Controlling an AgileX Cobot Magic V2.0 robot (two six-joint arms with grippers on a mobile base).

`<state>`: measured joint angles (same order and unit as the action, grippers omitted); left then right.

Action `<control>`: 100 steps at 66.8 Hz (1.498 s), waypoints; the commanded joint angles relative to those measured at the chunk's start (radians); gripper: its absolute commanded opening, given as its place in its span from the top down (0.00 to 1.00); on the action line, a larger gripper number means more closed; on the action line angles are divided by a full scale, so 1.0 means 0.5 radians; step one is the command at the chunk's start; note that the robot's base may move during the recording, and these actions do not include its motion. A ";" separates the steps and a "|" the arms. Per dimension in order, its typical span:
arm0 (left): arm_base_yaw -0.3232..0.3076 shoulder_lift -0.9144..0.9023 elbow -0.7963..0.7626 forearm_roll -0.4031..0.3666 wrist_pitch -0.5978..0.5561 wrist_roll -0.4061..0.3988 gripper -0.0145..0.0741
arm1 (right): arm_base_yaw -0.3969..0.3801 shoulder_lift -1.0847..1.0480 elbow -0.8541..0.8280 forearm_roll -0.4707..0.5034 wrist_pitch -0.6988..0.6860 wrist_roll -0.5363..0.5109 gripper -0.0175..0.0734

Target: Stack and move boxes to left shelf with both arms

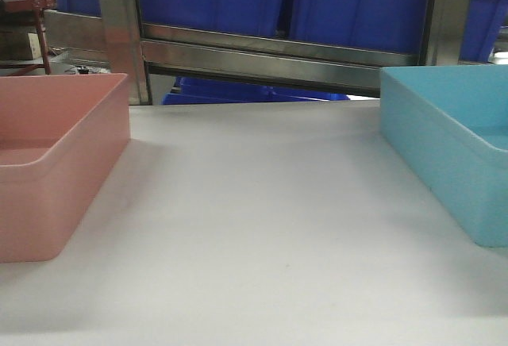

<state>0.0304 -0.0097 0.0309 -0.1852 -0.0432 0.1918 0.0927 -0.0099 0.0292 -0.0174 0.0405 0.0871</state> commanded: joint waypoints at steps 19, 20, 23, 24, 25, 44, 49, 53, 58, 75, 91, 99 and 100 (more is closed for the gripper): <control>-0.014 -0.036 0.058 -0.014 -0.194 -0.001 0.84 | -0.007 -0.042 -0.037 -0.003 -0.164 -0.017 0.75; -0.014 -0.036 0.058 -0.014 -0.194 -0.001 0.84 | -0.007 -0.042 -0.037 -0.003 -0.164 -0.017 0.75; -0.014 -0.036 0.058 -0.014 -0.197 -0.001 0.84 | -0.007 -0.042 -0.037 -0.003 -0.164 -0.017 0.75; -0.014 -0.036 0.058 -0.014 -0.197 -0.001 0.84 | -0.007 -0.042 -0.037 -0.003 -0.164 -0.017 0.75; -0.014 -0.036 0.058 -0.014 -0.197 -0.001 0.84 | -0.007 -0.042 -0.037 -0.003 -0.164 -0.017 0.75; -0.010 0.070 -0.247 -0.112 -0.376 0.022 0.84 | -0.007 -0.042 -0.037 -0.003 -0.166 -0.017 0.75; -0.010 0.246 -0.511 0.000 -0.089 0.026 0.84 | -0.007 -0.042 -0.037 -0.003 -0.166 -0.017 0.75; -0.010 0.449 -0.774 0.067 0.176 0.026 0.83 | -0.007 -0.042 -0.037 -0.003 -0.166 -0.017 0.75; -0.010 0.700 -1.078 0.067 0.419 0.026 0.83 | -0.007 -0.042 -0.037 -0.003 -0.166 -0.017 0.75; -0.010 1.559 -1.828 0.047 1.098 0.026 0.62 | -0.007 -0.042 -0.037 -0.003 -0.166 -0.017 0.75; 0.036 2.159 -2.212 0.164 1.313 0.022 0.22 | -0.007 -0.042 -0.037 -0.003 -0.166 -0.017 0.75; 0.226 2.424 -2.411 0.167 1.502 0.022 0.21 | -0.007 -0.042 -0.037 -0.003 -0.166 -0.017 0.75; 0.250 2.454 -2.433 0.167 1.524 0.022 0.21 | -0.007 -0.042 -0.037 -0.003 -0.166 -0.017 0.75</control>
<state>0.1017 1.1736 -1.1052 -0.1094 0.7193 0.2009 0.0927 -0.0099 0.0292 -0.0174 0.0405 0.0871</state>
